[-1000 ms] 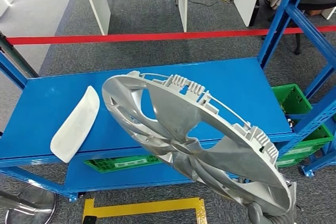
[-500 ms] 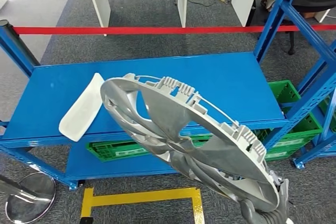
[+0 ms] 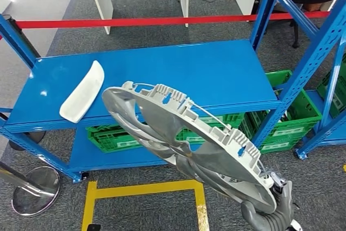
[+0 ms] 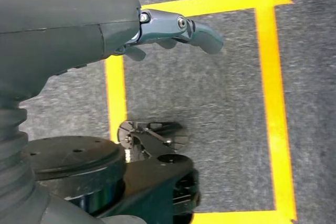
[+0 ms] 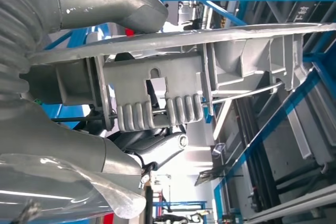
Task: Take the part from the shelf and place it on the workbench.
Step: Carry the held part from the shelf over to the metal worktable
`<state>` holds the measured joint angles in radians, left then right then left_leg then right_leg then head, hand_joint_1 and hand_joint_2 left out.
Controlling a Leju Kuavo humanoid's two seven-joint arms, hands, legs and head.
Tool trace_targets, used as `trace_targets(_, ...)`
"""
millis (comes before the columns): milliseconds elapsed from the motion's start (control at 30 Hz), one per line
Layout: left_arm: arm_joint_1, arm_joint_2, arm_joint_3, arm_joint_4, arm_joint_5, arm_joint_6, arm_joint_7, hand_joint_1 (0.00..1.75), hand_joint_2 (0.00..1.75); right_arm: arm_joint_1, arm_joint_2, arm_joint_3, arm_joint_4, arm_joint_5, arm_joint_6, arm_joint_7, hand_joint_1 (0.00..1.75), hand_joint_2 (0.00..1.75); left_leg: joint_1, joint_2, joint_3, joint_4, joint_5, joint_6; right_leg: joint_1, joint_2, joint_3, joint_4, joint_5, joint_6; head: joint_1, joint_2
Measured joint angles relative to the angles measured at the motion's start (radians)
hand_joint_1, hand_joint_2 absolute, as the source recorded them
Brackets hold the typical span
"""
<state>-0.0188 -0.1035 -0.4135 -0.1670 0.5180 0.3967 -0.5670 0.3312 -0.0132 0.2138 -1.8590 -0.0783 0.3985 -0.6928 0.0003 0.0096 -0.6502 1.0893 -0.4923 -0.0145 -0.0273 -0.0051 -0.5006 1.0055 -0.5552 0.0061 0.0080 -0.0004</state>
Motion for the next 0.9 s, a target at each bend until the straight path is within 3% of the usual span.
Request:
trace_targets(67,-0.001,-0.004,0.000,0.000,0.002,0.006,-0.001,0.00,1.75,0.001,0.001,0.000,0.000,0.001,-0.003,0.000,1.75,1.75,0.001,-0.001,-0.023,0.118,-0.100,-0.006,0.003,-0.003,-0.019,0.002,0.021,-0.007,-0.002,0.000)
trace_targets(100,-0.002,-0.006,0.000,0.000,0.002,0.008,-0.001,0.00,1.75,0.001,0.001,0.000,0.000,0.001,-0.005,0.000,1.75,1.75,0.002,-0.001,-0.031,0.178,-0.130,-0.008,0.004,-0.006,-0.032,0.003,0.032,-0.008,-0.002,0.000)
trace_targets(133,-0.003,-0.007,0.000,0.000,0.002,0.010,-0.002,0.00,1.75,0.001,0.001,0.000,0.000,0.001,-0.008,0.000,1.75,1.75,0.002,-0.001,-0.029,0.217,-0.139,-0.007,0.006,-0.010,-0.045,0.006,0.042,-0.009,-0.002,0.000)
trace_targets(167,-0.003,-0.009,0.000,0.000,0.002,0.011,-0.002,0.00,1.75,0.002,0.001,0.000,0.000,0.001,-0.010,0.000,1.75,1.75,0.002,-0.001,-0.013,0.225,-0.126,-0.005,0.008,-0.015,-0.061,0.010,0.051,-0.009,-0.002,0.000)
trace_targets(200,-0.003,-0.010,0.000,0.000,0.002,0.011,-0.003,0.00,1.75,0.002,0.001,0.000,0.000,0.001,-0.013,0.000,1.75,1.75,0.002,0.000,0.020,0.191,-0.100,-0.002,0.009,-0.021,-0.075,0.013,0.059,-0.008,-0.002,0.000)
trace_targets(267,-0.006,-0.010,0.000,0.000,0.003,0.011,-0.006,0.00,1.75,0.002,0.001,0.000,0.000,0.001,-0.018,0.000,1.75,1.75,-0.002,0.016,0.123,0.044,-0.056,0.010,0.012,-0.033,-0.091,0.018,0.071,-0.003,-0.002,0.000)
trace_targets(333,-0.011,-0.011,0.000,0.000,0.002,0.011,-0.009,0.00,1.75,0.001,0.001,0.000,0.000,0.003,-0.023,0.000,1.75,1.75,-0.009,0.031,0.195,-0.078,-0.055,0.020,0.013,-0.049,-0.098,0.018,0.085,0.006,-0.002,0.000)
trace_targets(367,-0.013,-0.012,0.000,0.000,0.002,0.011,-0.010,0.00,1.75,0.001,0.001,0.001,0.000,0.005,-0.026,0.000,1.75,1.75,-0.013,0.030,0.203,-0.103,-0.058,0.024,0.013,-0.058,-0.100,0.016,0.094,0.012,-0.001,0.000)
trace_targets(433,-0.011,-0.014,0.000,0.001,0.002,0.011,-0.011,0.00,1.75,0.000,0.001,0.001,0.000,0.011,-0.030,0.000,1.75,1.75,-0.013,0.017,0.188,-0.112,-0.044,0.035,0.011,-0.064,-0.105,0.015,0.100,0.024,-0.001,0.000)
trace_targets(467,-0.010,-0.014,0.000,0.001,0.002,0.011,-0.011,0.00,1.75,0.001,0.001,0.002,0.000,0.014,-0.033,0.000,1.75,1.75,-0.012,0.012,0.177,-0.115,-0.033,0.042,0.010,-0.053,-0.112,0.024,0.082,0.030,0.000,0.000)
trace_targets(500,-0.008,-0.016,0.000,0.001,0.001,0.011,-0.012,0.00,1.75,0.002,0.000,0.002,0.000,0.018,-0.035,0.000,1.75,1.75,-0.011,0.008,0.164,-0.118,-0.019,0.049,0.009,-0.036,-0.122,0.049,0.046,0.033,0.001,0.000)
trace_targets(567,-0.009,-0.019,-0.001,0.002,0.000,0.010,-0.012,0.00,1.75,0.003,-0.001,0.002,0.000,0.022,-0.038,0.000,1.75,1.75,-0.014,-0.003,0.135,-0.118,0.005,0.060,0.010,-0.005,-0.149,0.153,-0.055,0.034,0.003,0.000)
trace_targets(600,-0.009,-0.020,-0.001,0.002,-0.001,0.009,-0.012,0.00,1.75,0.003,-0.001,0.002,0.000,0.024,-0.040,0.000,1.75,1.75,-0.016,-0.009,0.118,-0.117,0.018,0.062,0.012,0.000,-0.159,0.214,-0.091,0.032,0.003,0.000)
trace_targets(667,-0.010,-0.021,-0.001,0.002,-0.001,0.009,-0.012,0.00,1.75,0.003,-0.002,0.003,0.000,0.026,-0.043,0.000,1.75,1.75,-0.020,-0.018,0.096,-0.115,0.034,0.064,0.015,0.003,-0.168,0.286,-0.117,0.029,0.003,0.000)
trace_targets(733,-0.010,-0.021,-0.001,0.002,-0.001,0.009,-0.012,0.00,1.75,0.004,-0.002,0.003,0.000,0.026,-0.044,0.000,1.75,1.75,-0.020,-0.020,0.091,-0.114,0.038,0.064,0.016,0.003,-0.168,0.297,-0.114,0.029,0.003,0.000)
trace_targets(767,-0.009,-0.021,-0.001,0.002,-0.001,0.009,-0.012,0.00,1.75,0.004,-0.002,0.004,0.000,0.026,-0.045,0.000,1.75,1.75,-0.021,-0.023,0.085,-0.113,0.042,0.063,0.016,0.003,-0.161,0.297,-0.102,0.027,0.003,0.000)
trace_targets(800,-0.009,-0.021,-0.001,0.002,-0.001,0.009,-0.012,0.00,1.75,0.004,-0.003,0.005,0.000,0.027,-0.048,0.000,1.75,1.75,-0.021,-0.031,0.069,-0.109,0.053,0.062,0.018,0.009,-0.124,0.259,-0.069,0.022,0.003,0.000)
trace_targets(900,-0.012,-0.025,-0.002,0.002,-0.001,0.012,-0.013,0.00,1.75,0.005,-0.008,0.009,-0.005,0.031,-0.063,0.000,1.75,1.75,-0.025,-0.080,0.005,-0.091,0.109,0.048,0.023,0.069,0.064,-0.004,-0.023,0.002,0.002,0.000)
